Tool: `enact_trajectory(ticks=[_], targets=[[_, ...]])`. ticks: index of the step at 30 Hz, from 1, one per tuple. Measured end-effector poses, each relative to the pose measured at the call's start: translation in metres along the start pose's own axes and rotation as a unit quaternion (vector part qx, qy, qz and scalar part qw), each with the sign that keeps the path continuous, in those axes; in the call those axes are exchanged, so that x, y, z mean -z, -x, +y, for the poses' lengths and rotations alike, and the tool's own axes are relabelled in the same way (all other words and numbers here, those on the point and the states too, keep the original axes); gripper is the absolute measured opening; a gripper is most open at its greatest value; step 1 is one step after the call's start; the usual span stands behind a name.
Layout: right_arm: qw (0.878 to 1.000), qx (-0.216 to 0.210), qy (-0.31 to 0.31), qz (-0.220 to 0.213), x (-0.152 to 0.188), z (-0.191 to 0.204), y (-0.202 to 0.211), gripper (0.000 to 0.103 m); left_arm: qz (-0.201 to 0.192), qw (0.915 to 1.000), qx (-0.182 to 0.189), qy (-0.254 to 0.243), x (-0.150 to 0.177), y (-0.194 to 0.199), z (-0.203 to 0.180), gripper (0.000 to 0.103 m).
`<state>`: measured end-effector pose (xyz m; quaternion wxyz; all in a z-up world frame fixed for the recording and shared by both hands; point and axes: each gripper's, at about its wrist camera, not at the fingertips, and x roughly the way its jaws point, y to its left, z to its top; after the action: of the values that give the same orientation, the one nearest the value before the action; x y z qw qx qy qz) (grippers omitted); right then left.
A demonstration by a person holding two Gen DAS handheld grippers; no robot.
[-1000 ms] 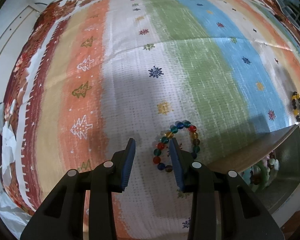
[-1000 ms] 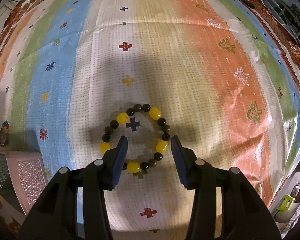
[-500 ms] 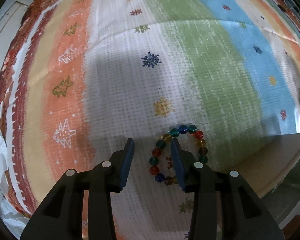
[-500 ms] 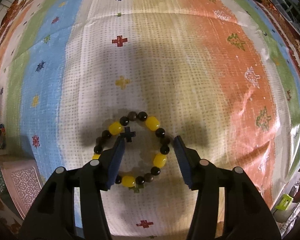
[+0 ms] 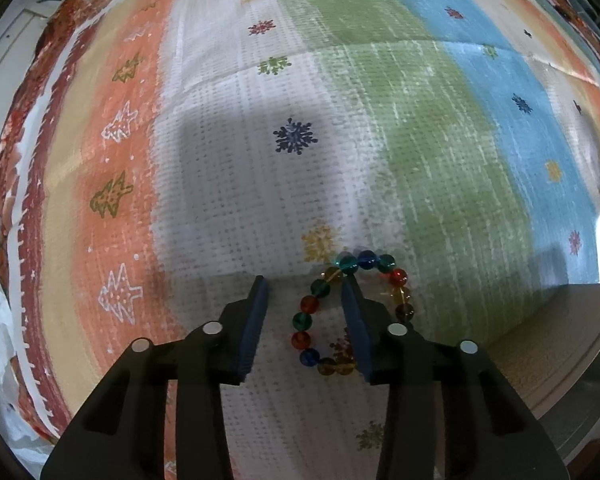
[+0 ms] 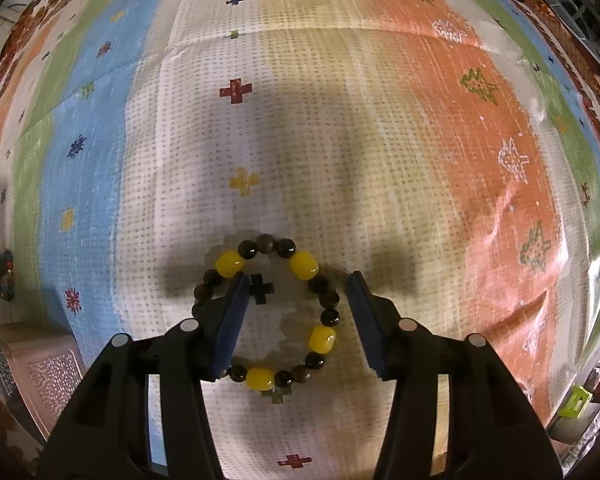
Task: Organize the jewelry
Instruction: 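Grasp the multicolour bracelet with the left tool while the right tool grasps the yellow-black bracelet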
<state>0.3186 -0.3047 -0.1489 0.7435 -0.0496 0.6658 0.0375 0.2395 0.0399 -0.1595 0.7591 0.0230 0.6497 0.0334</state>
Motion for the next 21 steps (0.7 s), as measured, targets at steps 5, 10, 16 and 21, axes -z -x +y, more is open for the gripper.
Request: enact_trajectory(ticks=[5,10,16,21], targets=[[1.000,-0.013,0.001,-0.002,0.009,0.004,0.002,0.033,-0.003,1.0000,-0.001,0.002,-0.001,0.000,-0.004,0.018],[1.000,-0.028,0.001,-0.002,0.010,0.003,0.002,0.014,-0.003,1.0000,-0.002,0.003,-0.001,0.001,-0.008,0.009],[0.998,-0.059,0.002,-0.020,0.007,0.008,0.013,0.011,-0.014,0.9996,0.011,0.021,-0.003,0.010,0.003,0.009],[0.998,-0.048,0.017,-0.035,0.007,0.015,0.020,0.011,-0.031,0.9990,0.020,0.027,-0.003,0.021,0.004,0.009]])
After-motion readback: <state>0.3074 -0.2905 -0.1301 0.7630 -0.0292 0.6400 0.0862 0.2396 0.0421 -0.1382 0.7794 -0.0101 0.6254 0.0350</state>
